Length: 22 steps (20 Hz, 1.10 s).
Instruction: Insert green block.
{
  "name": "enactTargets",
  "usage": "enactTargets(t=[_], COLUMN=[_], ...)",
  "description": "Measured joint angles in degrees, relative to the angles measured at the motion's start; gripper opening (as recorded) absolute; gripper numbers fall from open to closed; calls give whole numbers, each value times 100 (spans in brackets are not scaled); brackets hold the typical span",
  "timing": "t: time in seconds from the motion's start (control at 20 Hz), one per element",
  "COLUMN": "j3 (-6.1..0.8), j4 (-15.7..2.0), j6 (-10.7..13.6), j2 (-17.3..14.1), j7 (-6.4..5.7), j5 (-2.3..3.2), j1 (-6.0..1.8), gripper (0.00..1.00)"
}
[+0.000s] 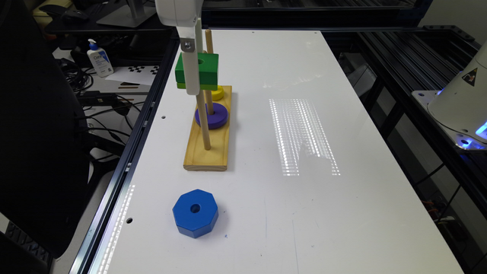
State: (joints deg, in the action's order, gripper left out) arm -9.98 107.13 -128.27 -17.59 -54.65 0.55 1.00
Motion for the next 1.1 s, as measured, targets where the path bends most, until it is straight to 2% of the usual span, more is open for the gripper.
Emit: enactTargets(t=[1.1], j3=[0], j4=[-2], j6=[-110], j2=[-196], j7=[0], j5=[5], j1=[-1], gripper=[0])
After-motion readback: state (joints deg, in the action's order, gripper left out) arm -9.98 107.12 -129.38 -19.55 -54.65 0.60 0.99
